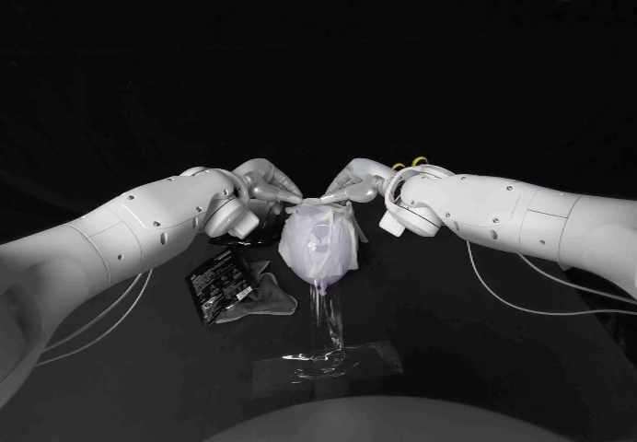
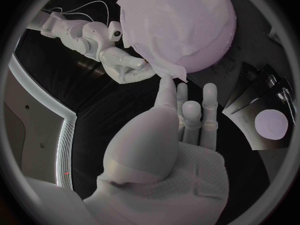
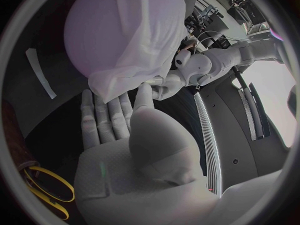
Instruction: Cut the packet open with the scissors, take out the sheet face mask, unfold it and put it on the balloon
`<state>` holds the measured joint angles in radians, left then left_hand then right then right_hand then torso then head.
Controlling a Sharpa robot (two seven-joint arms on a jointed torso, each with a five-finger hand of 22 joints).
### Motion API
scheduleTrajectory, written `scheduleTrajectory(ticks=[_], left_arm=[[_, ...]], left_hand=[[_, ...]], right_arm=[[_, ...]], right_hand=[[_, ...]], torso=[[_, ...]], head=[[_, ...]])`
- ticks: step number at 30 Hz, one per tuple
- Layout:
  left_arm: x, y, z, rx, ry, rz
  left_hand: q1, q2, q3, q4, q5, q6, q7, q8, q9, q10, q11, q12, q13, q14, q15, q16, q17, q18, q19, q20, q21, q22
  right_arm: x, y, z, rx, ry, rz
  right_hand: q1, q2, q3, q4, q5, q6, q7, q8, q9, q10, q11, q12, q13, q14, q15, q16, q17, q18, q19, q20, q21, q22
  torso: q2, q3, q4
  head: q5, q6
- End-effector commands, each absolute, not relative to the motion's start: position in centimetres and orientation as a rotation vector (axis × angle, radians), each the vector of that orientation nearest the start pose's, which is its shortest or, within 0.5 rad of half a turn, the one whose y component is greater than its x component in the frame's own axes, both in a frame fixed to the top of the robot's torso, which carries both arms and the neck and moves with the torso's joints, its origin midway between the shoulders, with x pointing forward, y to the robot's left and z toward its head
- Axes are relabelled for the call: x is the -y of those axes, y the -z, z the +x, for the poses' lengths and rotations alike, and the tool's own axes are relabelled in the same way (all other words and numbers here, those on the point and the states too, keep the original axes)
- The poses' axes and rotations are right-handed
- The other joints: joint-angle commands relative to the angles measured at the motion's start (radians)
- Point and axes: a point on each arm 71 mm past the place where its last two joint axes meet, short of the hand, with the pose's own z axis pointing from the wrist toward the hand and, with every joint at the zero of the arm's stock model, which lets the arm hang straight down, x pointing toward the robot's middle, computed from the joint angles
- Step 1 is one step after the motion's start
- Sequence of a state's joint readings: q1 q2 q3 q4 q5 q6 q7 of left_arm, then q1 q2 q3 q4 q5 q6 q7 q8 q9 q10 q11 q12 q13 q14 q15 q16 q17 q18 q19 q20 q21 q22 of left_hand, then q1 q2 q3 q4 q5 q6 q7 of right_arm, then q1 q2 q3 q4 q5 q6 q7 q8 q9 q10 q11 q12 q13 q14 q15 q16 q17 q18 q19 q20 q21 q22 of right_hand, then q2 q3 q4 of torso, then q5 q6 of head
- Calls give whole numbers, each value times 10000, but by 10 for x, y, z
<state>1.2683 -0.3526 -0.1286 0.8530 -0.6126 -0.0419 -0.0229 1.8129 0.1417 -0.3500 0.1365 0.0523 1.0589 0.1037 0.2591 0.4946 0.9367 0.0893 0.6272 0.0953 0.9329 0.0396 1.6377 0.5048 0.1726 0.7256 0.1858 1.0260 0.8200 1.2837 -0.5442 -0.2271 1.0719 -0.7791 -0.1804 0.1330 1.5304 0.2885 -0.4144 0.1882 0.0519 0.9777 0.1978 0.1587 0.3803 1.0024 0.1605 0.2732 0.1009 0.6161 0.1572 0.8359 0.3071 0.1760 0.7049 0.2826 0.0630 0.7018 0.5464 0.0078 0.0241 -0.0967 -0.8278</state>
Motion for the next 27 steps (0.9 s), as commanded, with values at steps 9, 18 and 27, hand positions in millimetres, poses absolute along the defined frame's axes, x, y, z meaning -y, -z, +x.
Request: scheduleTrajectory(ticks=[9,18,27], left_arm=[[-131,220,583,-19859,9748,-5327],[-129,219,583,-19840,9787,-5351],[-130,219,582,-19804,9859,-5448]], left_hand=[[20,1314,29,-33,-31,-22,-16,45,10,36,-35,59,-5,115,3,64,36,104,25,-47,45,17],[24,1318,33,-36,-31,-27,-14,47,16,34,-36,57,-6,133,0,65,54,104,30,-50,53,22],[22,1321,35,-35,-32,-31,-11,48,19,32,-35,55,-7,137,-1,66,52,104,33,-52,57,25]], right_arm=[[171,229,548,-19036,-9716,2064],[172,226,551,-18462,-9427,2042],[172,220,554,-17435,-8977,2137]], right_hand=[[950,3,748,-438,-30,482,-309,294,0,298,-260,196,-5,147,-222,194,-37,92,171,-154,52,-154],[1704,25,973,-1108,-29,836,-519,608,92,844,-484,369,3,517,-394,380,-62,105,519,-294,166,-194],[1894,24,1104,-1577,-27,1127,-724,1019,272,1562,-776,642,148,1270,-669,501,-149,90,1084,-558,437,-43]], torso=[[5,3,-5],[9,0,1],[19,-5,4]], head=[[-20,1],[-28,-26],[-29,-57]])
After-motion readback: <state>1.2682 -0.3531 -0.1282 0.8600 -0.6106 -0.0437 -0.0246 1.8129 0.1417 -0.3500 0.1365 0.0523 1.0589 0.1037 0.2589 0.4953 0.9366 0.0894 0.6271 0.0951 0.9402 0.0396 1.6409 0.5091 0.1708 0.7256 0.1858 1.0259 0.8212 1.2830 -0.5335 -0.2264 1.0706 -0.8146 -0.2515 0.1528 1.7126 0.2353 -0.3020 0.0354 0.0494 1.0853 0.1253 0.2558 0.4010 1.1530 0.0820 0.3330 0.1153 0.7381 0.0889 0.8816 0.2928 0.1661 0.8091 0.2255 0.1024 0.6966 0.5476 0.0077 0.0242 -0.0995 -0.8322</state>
